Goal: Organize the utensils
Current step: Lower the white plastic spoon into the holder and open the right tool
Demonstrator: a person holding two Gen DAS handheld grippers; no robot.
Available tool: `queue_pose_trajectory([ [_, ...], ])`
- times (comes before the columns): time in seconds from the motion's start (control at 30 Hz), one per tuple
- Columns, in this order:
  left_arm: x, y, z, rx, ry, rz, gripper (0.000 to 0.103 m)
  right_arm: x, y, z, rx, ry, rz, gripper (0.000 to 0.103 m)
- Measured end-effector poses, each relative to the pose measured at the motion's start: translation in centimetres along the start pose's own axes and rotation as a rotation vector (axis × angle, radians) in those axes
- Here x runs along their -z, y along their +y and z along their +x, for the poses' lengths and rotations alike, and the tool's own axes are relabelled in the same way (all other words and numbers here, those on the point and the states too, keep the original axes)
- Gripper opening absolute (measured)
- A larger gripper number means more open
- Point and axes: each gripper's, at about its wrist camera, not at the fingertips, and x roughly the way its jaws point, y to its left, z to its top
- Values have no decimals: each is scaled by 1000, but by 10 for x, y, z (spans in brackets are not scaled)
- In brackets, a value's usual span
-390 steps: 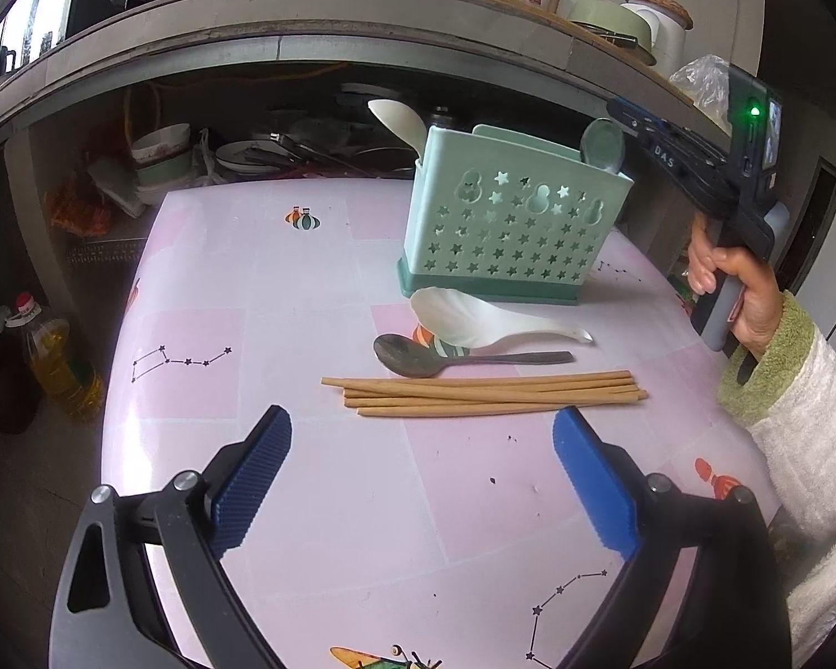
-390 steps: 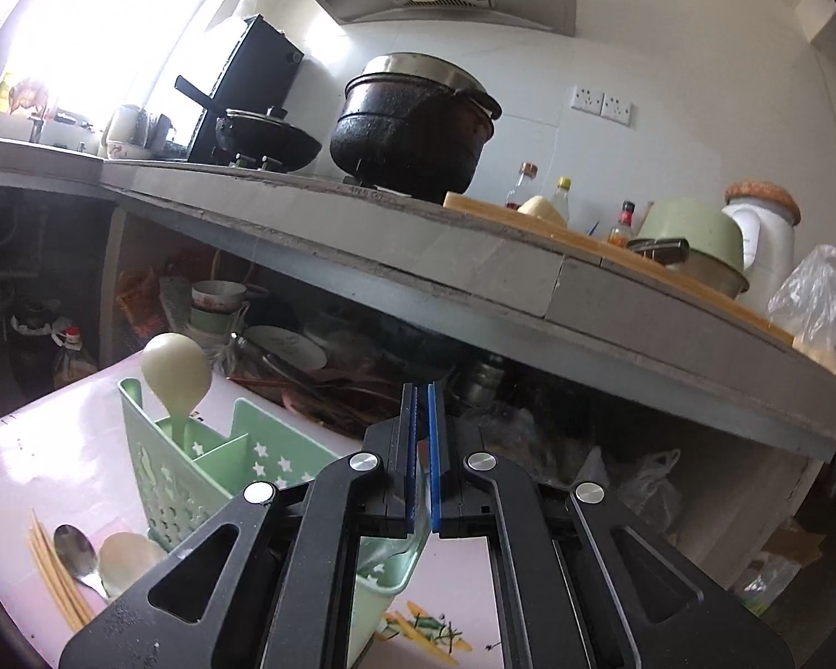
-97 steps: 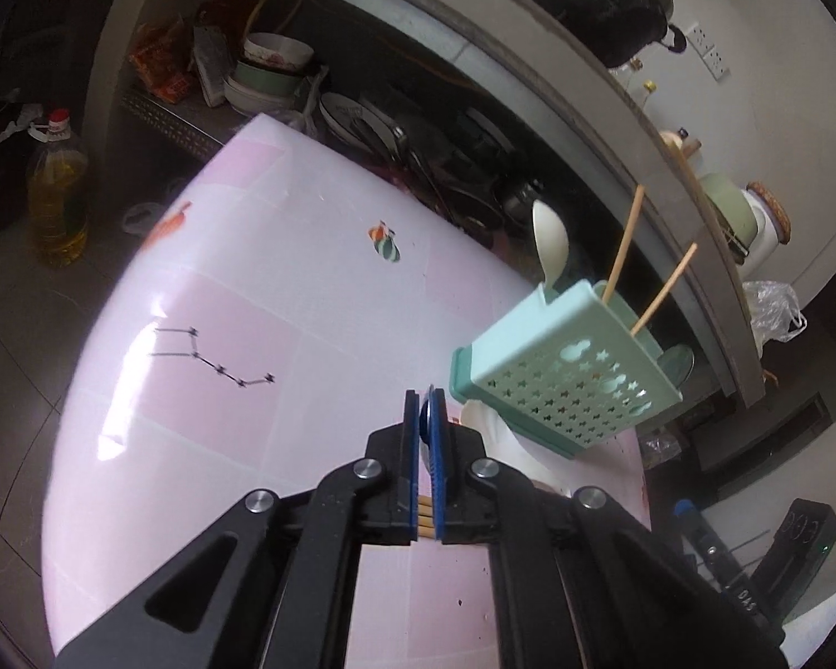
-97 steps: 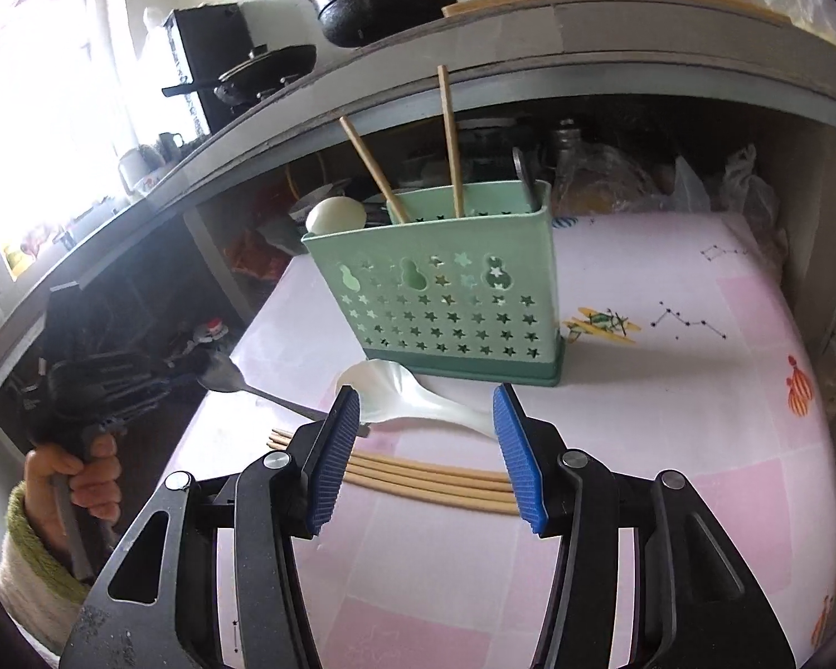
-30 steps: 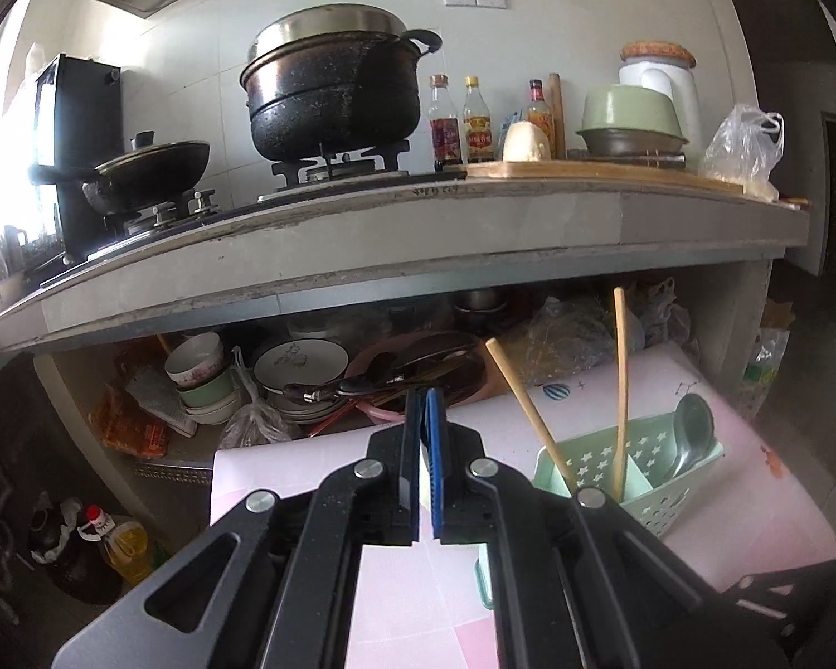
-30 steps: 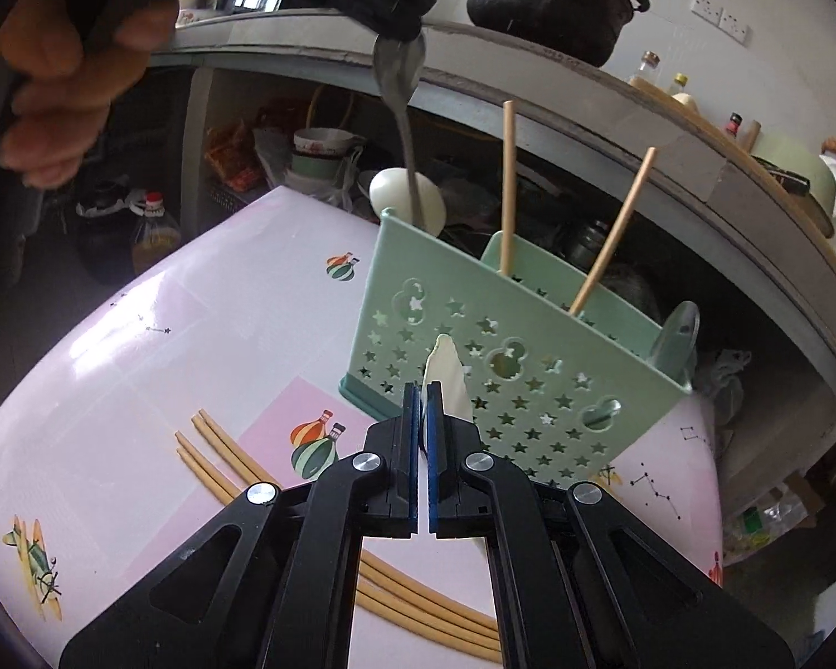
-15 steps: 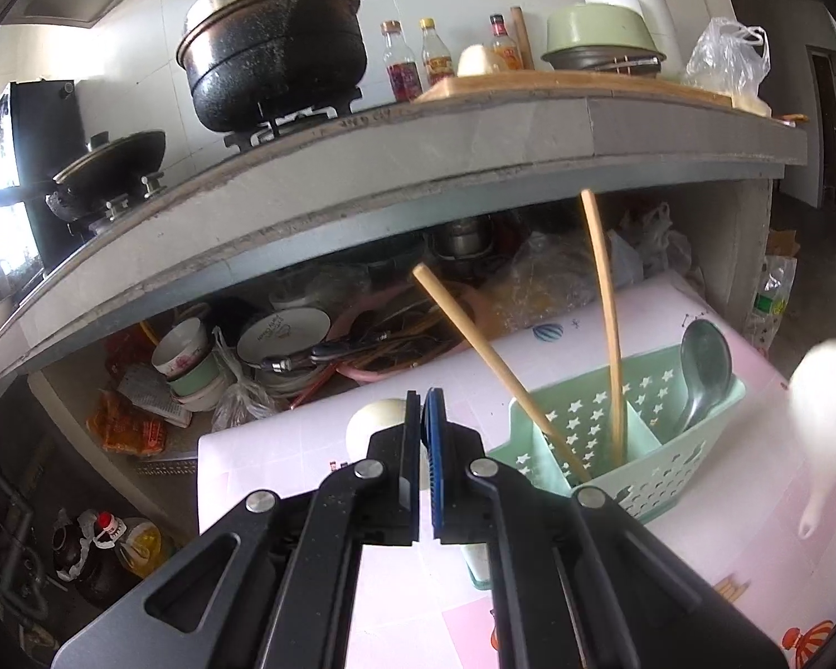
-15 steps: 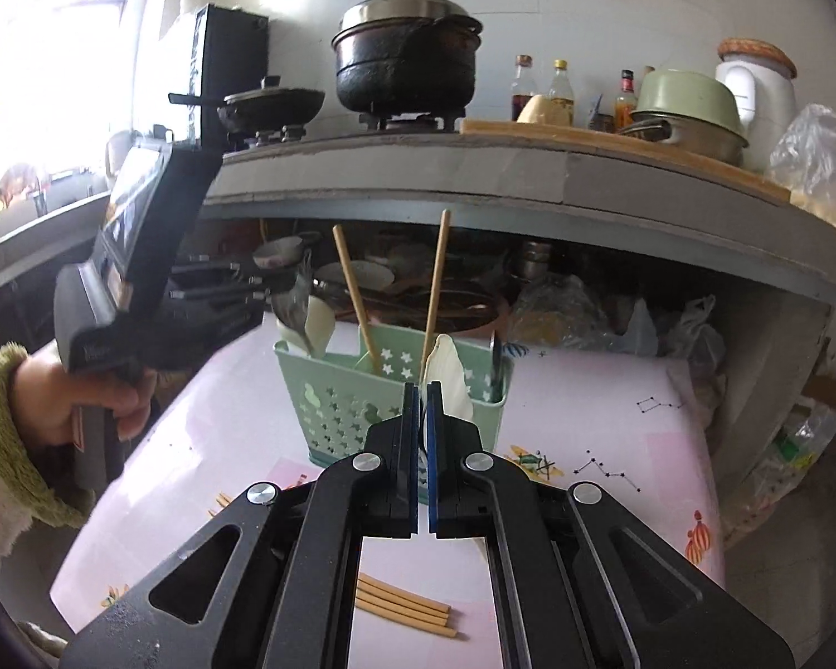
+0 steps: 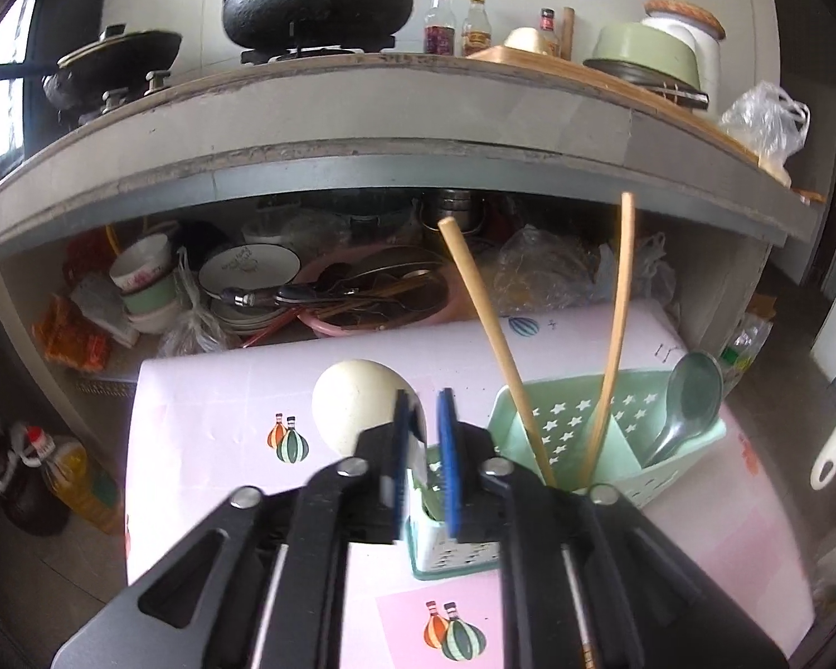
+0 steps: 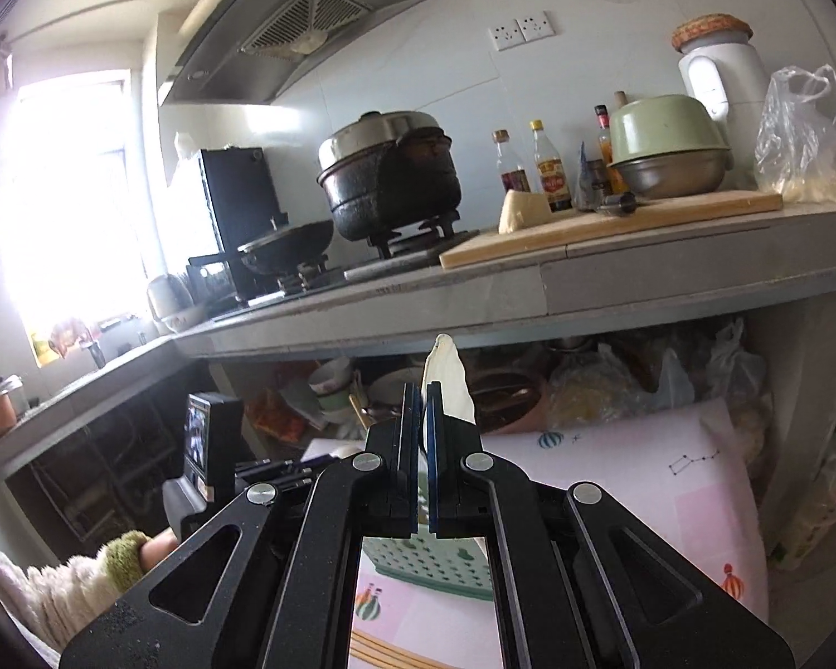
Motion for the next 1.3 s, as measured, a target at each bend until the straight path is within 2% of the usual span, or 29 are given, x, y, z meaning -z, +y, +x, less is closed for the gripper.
queue_pose_trajectory([
  [0.1,-1,7,-12,-1,-42,-44,42,-18,0,9,-48,-33,19,1],
  [0.2,2,14,-30,-11,-88,-71,51,-33,0,21,-106,-47,57,1],
  [0.4,21,34,-70,-24,-149,-124,62,-48,2,51,-175,-59,98,1],
  [0.57,47,46,-91,-52,-150,-160,65,-38,0,82,-158,-15,100,1],
  [0.8,87,55,-99,-52,-90,-200,66,7,-21,122,-83,85,131,1],
  [1.1,127,51,-100,-40,-31,-183,66,49,-21,129,-33,186,82,1],
  [1.3,150,37,-99,-34,14,-160,66,60,-16,118,8,220,30,5],
])
